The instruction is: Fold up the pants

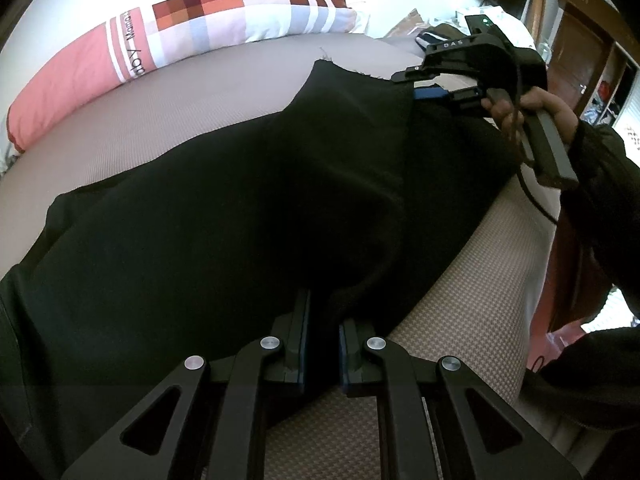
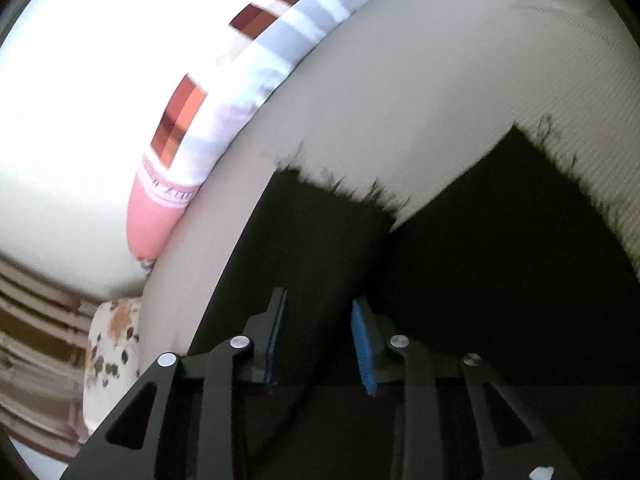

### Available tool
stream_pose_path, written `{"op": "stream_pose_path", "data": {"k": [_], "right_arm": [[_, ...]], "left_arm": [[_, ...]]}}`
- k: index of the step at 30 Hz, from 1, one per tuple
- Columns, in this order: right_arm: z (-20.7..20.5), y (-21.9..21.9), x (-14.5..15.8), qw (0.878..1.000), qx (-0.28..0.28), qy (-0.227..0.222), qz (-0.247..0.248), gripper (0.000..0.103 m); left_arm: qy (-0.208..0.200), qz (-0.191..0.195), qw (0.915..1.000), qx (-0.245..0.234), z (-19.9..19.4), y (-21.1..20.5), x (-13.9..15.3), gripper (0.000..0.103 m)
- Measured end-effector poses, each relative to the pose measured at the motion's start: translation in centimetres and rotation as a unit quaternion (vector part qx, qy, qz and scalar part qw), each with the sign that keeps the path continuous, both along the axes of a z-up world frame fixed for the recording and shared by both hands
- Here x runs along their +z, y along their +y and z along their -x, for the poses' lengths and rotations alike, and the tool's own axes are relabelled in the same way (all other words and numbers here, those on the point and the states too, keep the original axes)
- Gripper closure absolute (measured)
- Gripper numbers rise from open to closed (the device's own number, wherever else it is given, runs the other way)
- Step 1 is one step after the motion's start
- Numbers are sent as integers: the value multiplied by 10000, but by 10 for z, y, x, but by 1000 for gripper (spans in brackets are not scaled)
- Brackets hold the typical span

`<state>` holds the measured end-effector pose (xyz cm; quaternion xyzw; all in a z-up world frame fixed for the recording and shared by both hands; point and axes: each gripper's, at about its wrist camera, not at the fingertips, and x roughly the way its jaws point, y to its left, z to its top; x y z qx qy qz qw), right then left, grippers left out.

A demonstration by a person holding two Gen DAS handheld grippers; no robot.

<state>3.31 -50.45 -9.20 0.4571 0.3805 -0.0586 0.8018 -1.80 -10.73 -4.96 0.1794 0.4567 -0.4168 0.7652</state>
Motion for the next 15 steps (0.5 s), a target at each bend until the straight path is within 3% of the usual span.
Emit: {"op": "stream_pose_path", "data": {"k": [2, 7, 15], "right_arm": [[-2, -7, -1, 10000, -54, 22, -51, 85], [2, -22, 0, 9997, -228, 62, 93, 95], [13, -16, 26, 9943, -332, 189, 993, 100]], "left_arm": [[7, 2, 10000, 2, 0, 0, 0, 91], [-22, -20, 10000, -25, -1, -1, 0, 91], [-89, -83, 9999, -43, -1, -3, -1, 91]]}}
